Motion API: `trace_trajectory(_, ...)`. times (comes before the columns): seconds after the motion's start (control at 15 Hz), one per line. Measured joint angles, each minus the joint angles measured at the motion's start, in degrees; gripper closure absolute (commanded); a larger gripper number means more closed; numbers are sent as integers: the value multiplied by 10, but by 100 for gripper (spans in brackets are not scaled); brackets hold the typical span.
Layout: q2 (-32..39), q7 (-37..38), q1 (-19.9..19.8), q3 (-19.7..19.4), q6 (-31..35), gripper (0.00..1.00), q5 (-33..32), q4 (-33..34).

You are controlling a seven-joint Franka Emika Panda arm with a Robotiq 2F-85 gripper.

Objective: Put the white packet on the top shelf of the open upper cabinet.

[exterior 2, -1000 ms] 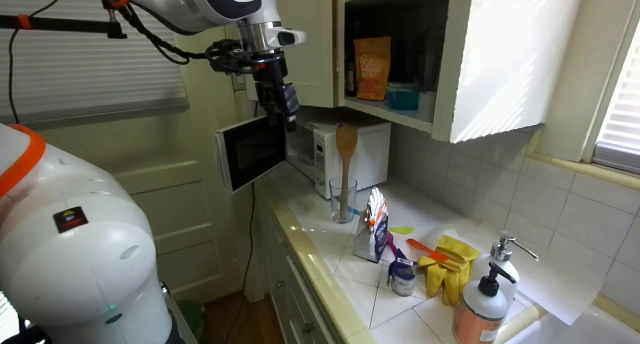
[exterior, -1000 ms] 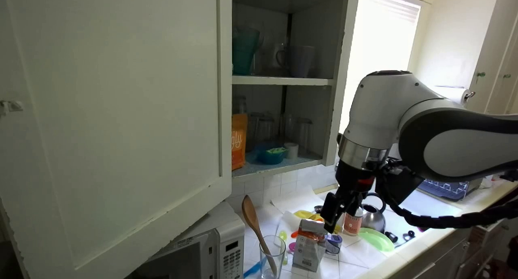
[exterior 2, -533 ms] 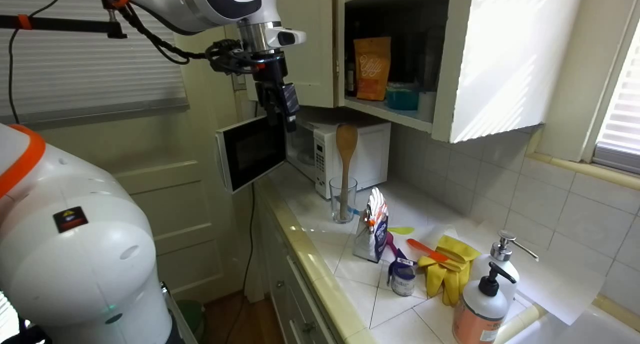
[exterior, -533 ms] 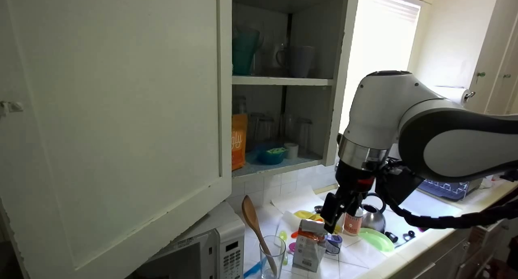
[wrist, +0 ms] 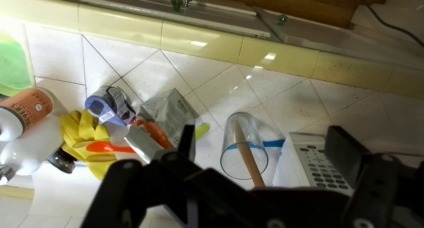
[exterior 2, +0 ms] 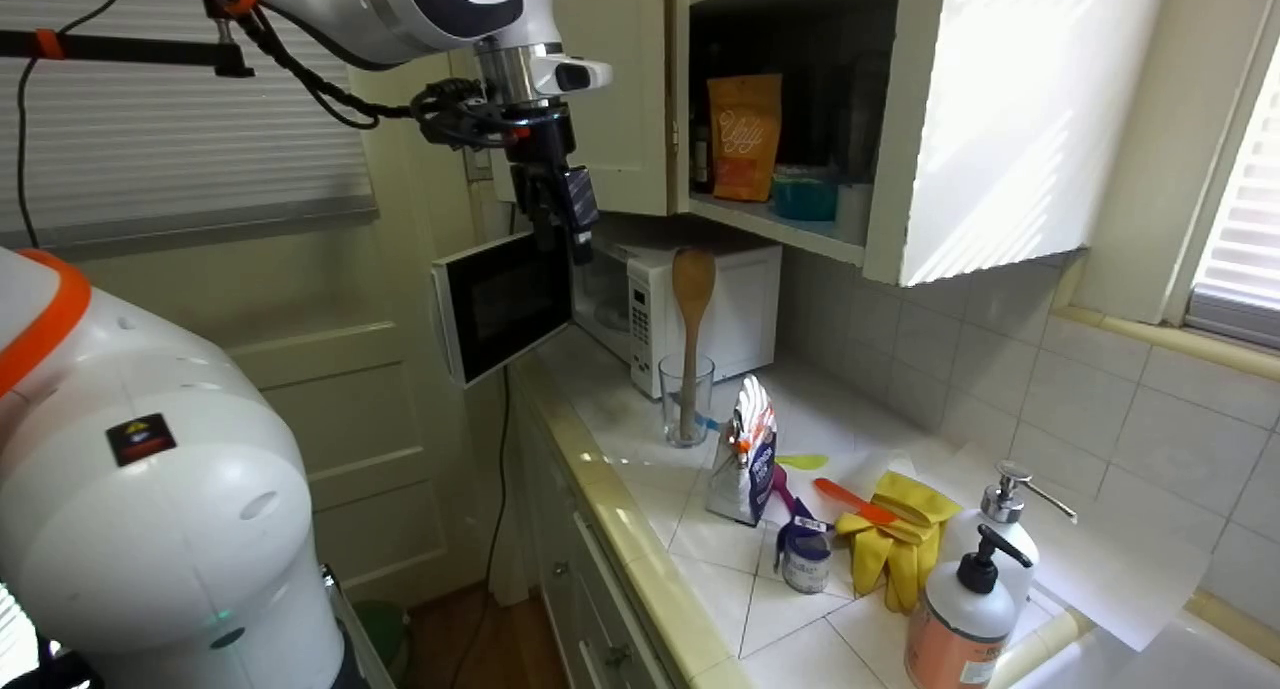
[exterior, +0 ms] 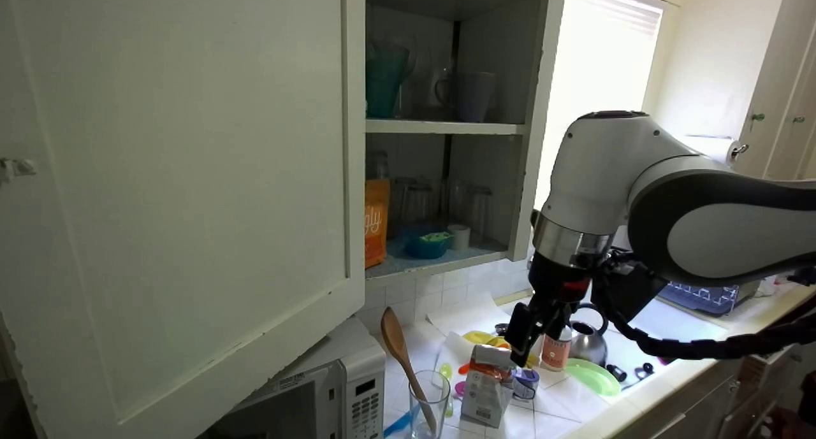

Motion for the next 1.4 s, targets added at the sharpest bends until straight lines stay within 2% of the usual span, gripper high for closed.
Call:
trace_trajectory(0.2,0,-4,-1,-22,0,0,2,-3)
trace_trajectory(0.4,-1,-38,-6,-85,12,0,13,-25)
trace_trajectory(0.67,-2,-104,-32,-178,37,0,25,-68)
trace_trajectory(0.93,4,-151,-64,-238,62,0,39,-97)
trace_trajectory(1.13,13,-166,-77,-244,68,0,39,-98)
trace_trajectory(1.4,25,-167,-88,-214,71,0,-5,-87)
